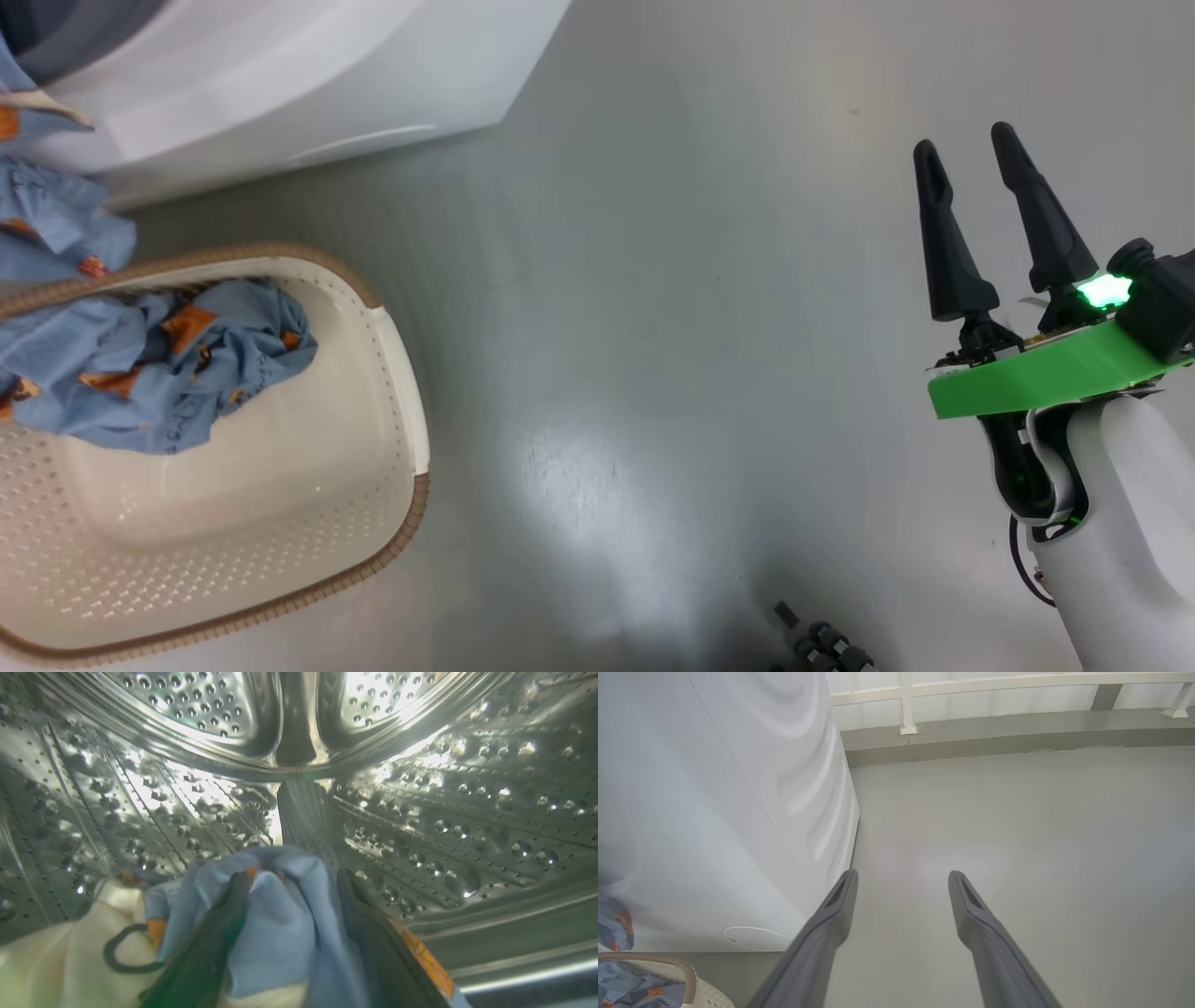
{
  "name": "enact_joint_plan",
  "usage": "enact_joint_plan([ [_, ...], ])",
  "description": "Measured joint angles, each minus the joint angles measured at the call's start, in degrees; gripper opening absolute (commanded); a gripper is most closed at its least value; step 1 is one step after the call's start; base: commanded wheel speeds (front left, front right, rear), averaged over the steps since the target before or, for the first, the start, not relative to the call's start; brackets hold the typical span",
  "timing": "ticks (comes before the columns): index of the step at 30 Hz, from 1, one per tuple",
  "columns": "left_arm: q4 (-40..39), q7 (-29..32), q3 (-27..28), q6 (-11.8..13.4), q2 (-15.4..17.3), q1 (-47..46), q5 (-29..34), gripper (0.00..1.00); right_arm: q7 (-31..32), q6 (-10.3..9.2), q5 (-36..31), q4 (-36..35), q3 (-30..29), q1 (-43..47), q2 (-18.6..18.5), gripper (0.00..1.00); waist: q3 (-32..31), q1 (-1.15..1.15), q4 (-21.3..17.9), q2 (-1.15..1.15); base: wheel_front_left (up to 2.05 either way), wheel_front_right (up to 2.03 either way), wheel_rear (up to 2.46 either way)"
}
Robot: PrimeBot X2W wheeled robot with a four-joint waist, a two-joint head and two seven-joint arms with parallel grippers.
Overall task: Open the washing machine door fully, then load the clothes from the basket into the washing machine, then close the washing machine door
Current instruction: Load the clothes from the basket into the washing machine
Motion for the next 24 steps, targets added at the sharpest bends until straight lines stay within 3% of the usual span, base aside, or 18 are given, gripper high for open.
enact_joint_plan([
  [5,3.3,4.2,-0.8,0.0,-0.3,0.0,-1.4,1.0,0.0,0.0,0.0,0.8,0.8,0.0,0.0,1.0,-2.2,0.0,0.2,0.0,0.0,0.0,0.0],
  [16,-1.5,-13.3,-4.3,0.0,-0.3,10.1,-5.6,1.0,0.0,0.0,0.0,1.8,1.6,0.0,-0.2,1.0,-8.2,0.0,0.6,0.0,0.0,0.0,0.0],
  [24,-10.3,-15.6,-4.2,0.0,-2.8,22.6,-7.8,1.0,0.0,0.0,0.3,3.1,1.9,0.2,-1.5,1.0,-13.5,0.0,1.6,0.0,0.0,0.0,0.0],
])
